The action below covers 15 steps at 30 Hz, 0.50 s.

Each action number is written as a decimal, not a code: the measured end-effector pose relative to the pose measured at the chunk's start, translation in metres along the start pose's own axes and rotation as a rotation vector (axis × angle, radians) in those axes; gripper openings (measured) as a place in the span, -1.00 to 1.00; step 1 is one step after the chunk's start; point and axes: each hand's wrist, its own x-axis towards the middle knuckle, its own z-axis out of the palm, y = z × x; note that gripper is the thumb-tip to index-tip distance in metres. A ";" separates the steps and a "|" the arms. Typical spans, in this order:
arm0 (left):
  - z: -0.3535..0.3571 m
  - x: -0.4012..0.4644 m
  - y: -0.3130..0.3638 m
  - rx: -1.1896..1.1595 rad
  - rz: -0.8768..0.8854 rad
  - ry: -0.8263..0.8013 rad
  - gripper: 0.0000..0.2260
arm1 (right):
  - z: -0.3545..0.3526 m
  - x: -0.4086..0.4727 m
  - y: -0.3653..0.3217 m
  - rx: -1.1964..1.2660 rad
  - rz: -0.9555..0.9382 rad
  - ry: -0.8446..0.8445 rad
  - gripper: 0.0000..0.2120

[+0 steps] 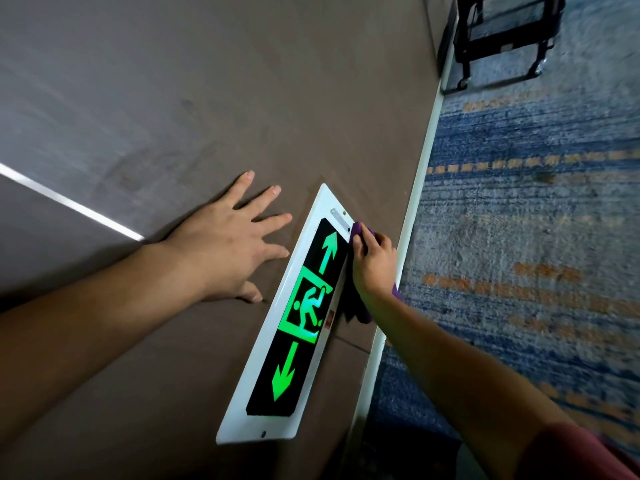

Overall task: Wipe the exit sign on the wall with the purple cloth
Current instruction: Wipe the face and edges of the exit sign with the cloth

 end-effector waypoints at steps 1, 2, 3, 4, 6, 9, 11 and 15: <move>-0.001 0.000 0.000 -0.003 0.002 -0.002 -0.25 | -0.001 0.003 -0.002 -0.018 -0.007 -0.005 -0.58; -0.002 -0.001 -0.001 -0.009 0.005 0.000 -0.25 | -0.002 0.005 -0.006 -0.026 -0.021 0.003 -0.59; -0.002 0.000 0.000 -0.015 0.005 0.007 -0.25 | -0.004 0.007 -0.013 -0.019 -0.041 0.018 -0.60; -0.002 0.000 0.000 -0.018 0.002 0.010 -0.25 | -0.006 0.008 -0.021 0.002 -0.068 0.035 -0.60; -0.002 -0.001 0.000 -0.015 0.000 0.005 -0.26 | -0.010 0.006 -0.042 0.058 -0.134 0.077 -0.62; -0.002 -0.001 0.000 -0.013 0.004 0.011 -0.26 | -0.013 0.001 -0.082 0.092 -0.301 0.158 -0.66; -0.002 0.000 -0.001 -0.013 0.005 0.019 -0.27 | -0.013 0.001 -0.101 0.052 -0.424 0.204 -0.67; 0.000 0.000 0.001 -0.007 -0.002 0.023 -0.26 | -0.010 0.008 -0.095 0.053 -0.418 0.221 -0.66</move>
